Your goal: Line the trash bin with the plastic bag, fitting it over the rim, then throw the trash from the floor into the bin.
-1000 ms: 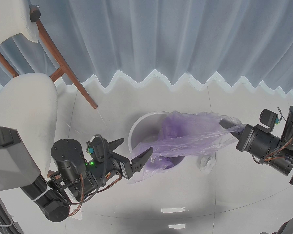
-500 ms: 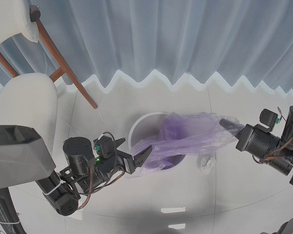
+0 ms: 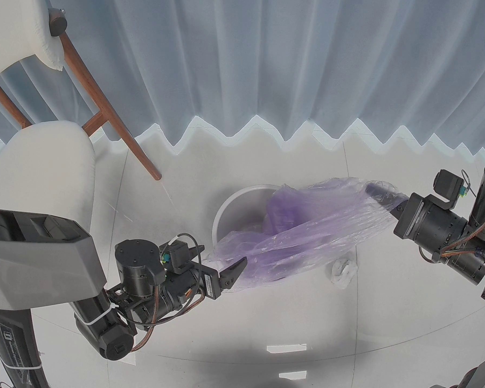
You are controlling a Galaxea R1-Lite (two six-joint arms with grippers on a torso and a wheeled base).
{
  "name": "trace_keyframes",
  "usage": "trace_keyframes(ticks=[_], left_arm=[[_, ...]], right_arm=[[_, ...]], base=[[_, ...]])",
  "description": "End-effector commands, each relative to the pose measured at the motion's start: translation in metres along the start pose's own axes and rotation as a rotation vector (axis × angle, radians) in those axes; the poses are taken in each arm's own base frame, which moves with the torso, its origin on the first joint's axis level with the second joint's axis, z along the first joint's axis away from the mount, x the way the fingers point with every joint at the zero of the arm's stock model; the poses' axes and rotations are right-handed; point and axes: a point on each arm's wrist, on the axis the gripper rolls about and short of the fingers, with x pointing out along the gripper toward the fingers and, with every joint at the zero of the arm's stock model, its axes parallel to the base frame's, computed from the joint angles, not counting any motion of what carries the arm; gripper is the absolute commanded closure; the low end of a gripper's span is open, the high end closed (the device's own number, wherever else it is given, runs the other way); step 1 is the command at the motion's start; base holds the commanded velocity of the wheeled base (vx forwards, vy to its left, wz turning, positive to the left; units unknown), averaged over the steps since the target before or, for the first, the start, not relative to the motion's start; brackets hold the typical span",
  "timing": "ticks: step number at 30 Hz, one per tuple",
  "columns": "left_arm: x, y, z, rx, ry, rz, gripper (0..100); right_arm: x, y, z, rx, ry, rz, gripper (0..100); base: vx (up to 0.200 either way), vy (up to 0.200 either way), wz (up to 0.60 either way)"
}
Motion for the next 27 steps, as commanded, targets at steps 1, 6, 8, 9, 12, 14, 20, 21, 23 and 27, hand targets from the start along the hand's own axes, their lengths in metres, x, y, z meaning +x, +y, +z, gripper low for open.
trace_keyframes(ticks=[1, 6, 8, 9, 12, 14, 20, 21, 23, 27], left_arm=[[-0.001, 0.008, -0.002, -0.005, 0.0, 0.027, 0], [-0.002, 0.022, 0.002, -0.01, -0.03, 0.064, 0], [-0.002, 0.024, 0.002, -0.012, -0.029, 0.068, 0], [-0.002, 0.024, 0.002, -0.012, -0.029, 0.068, 0], [0.0, 0.025, -0.003, -0.014, -0.012, 0.066, 0], [0.003, 0.025, -0.009, -0.015, 0.004, 0.065, 0], [0.007, 0.029, -0.019, -0.017, 0.032, 0.072, 0], [0.008, 0.029, -0.018, -0.016, 0.031, 0.07, 0], [0.007, 0.029, -0.018, -0.018, 0.032, 0.059, 0], [0.006, 0.025, -0.011, -0.015, 0.011, 0.032, 100]], right_arm=[[0.0, 0.001, 0.002, -0.001, -0.017, 0.009, 100], [-0.001, 0.002, 0.004, -0.004, -0.039, 0.02, 100], [-0.001, 0.003, 0.005, -0.004, -0.043, 0.022, 100], [-0.002, 0.003, 0.005, -0.002, -0.044, 0.022, 100], [-0.002, 0.003, 0.007, -0.003, -0.05, 0.025, 100], [-0.003, 0.004, 0.008, -0.003, -0.055, 0.028, 100], [-0.004, 0.005, 0.01, -0.002, -0.064, 0.034, 100], [-0.004, 0.005, 0.01, -0.002, -0.063, 0.033, 100], [-0.004, 0.005, 0.01, -0.002, -0.06, 0.032, 100], [-0.002, 0.003, 0.005, 0.001, -0.041, 0.023, 100]], base=[[0.0, 0.0, 0.0], [0.0, 0.0, 0.0], [0.0, 0.0, 0.0], [0.0, 0.0, 0.0], [0.0, 0.0, 0.0], [0.0, 0.0, 0.0], [0.0, 0.0, 0.0], [0.0, 0.0, 0.0], [0.0, 0.0, 0.0], [0.0, 0.0, 0.0]])
